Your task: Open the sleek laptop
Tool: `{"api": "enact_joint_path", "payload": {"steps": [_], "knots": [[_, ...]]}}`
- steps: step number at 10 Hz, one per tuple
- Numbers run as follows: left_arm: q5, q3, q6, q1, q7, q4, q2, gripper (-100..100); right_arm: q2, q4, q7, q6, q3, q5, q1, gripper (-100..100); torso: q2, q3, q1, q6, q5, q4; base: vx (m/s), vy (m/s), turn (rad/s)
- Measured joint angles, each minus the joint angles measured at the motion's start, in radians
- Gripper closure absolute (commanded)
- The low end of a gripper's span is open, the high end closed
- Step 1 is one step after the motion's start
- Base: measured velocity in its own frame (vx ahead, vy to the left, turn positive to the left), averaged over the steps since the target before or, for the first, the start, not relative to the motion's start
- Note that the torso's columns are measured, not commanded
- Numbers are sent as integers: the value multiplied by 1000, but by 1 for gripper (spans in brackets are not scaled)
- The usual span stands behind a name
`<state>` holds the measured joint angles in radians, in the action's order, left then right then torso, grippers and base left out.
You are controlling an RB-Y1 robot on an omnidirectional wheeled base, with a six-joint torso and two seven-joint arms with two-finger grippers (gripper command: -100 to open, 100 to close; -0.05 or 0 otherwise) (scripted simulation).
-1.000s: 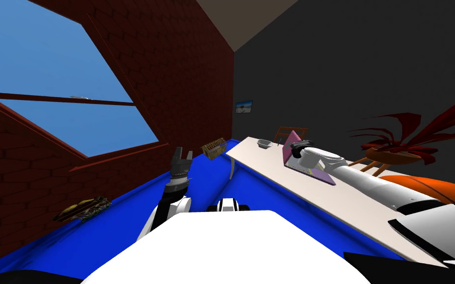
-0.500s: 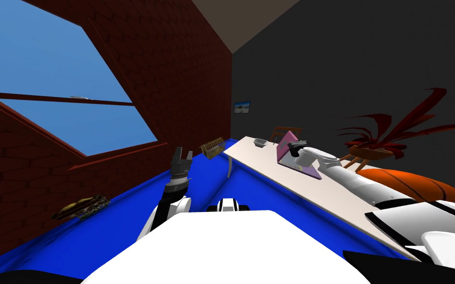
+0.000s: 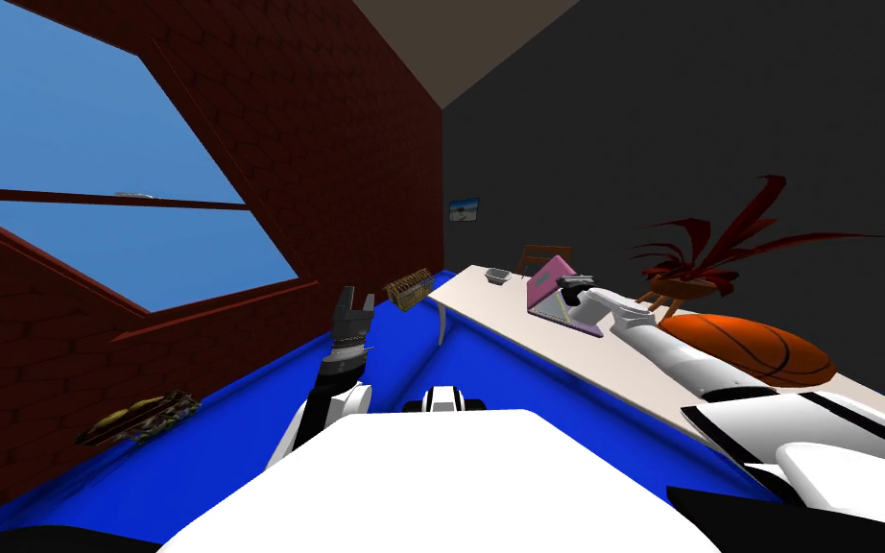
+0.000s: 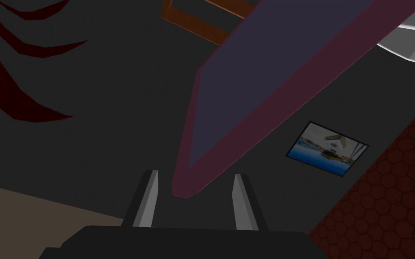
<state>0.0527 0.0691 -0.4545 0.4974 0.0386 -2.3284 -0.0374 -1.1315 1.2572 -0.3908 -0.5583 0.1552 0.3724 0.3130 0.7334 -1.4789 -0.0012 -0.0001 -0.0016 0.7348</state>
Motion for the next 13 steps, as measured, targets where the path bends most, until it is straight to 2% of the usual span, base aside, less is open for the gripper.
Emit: {"api": "enact_joint_path", "payload": {"steps": [4, 6, 8, 10, 12, 13], "knots": [[0, 0, 0, 0, 0, 0, 0, 0, 118, -52, 90, 98, -97, 89, -1, 100, 0, 0, -3, -1, -2, -1, -15, -57, -82], [0, 0, 0, 0, 0, 0, 0, 0, 154, -68, 114, 127, -124, 106, 2, 100, -1, -1, -1, -1, -2, -1, -12, -42, -80], [0, 0, 0, 0, 0, 0, 0, 0, 212, -95, 156, 175, -170, 152, 4, 100, -1, 0, -3, -1, -3, -2, -4, -55, -75], [0, 0, 0, 0, 0, 0, 0, 0, 247, -92, 180, 192, -198, 168, -5, 100, 0, 0, 0, -2, -3, -3, -14, -32, -49], [0, 0, 0, 0, 0, 0, 0, 0, 260, -116, 192, 211, -206, 177, 7, 100, -1, -1, 2, -3, 0, -1, 11, -11, -68], [0, 0, 0, 0, 0, 0, 0, 0, 271, -104, 196, 223, -220, 173, -5, 100, 0, 0, 2, -1, 0, 0, 52, -3, -107]]}}
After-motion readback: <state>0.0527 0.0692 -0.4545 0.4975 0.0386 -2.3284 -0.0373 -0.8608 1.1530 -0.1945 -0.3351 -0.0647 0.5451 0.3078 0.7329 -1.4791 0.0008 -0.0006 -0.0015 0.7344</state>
